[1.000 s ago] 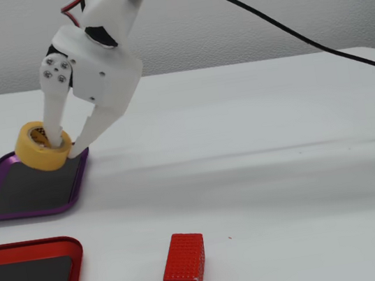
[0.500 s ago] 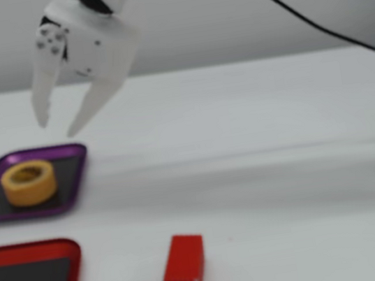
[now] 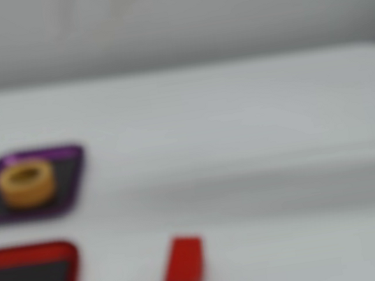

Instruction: Grasp a tape and put it in the right purple dish.

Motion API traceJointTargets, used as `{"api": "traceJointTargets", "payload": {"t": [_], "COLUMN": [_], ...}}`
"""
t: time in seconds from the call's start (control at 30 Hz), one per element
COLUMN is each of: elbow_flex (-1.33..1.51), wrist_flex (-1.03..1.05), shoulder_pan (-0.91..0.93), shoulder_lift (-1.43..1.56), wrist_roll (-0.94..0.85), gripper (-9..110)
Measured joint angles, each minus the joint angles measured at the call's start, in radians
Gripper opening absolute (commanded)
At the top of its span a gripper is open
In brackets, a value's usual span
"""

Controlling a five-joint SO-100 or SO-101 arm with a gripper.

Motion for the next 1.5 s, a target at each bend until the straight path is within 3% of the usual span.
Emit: {"api": "traceJointTargets", "payload": {"t": [0.13,0.5,1.0,1.5], "elbow_flex": [0.104,0.723,1.715,2.359], "wrist_flex": [0.034,0.005,-0.483,-0.698], "shoulder_pan": [0.011,-0.003,-0.006,-0.006], "shoulder_lift": [0.127,0.557,1.069,1.603], "wrist_roll": [0.087,0.095,0.060,0.048], "gripper": [8,8,8,8]}}
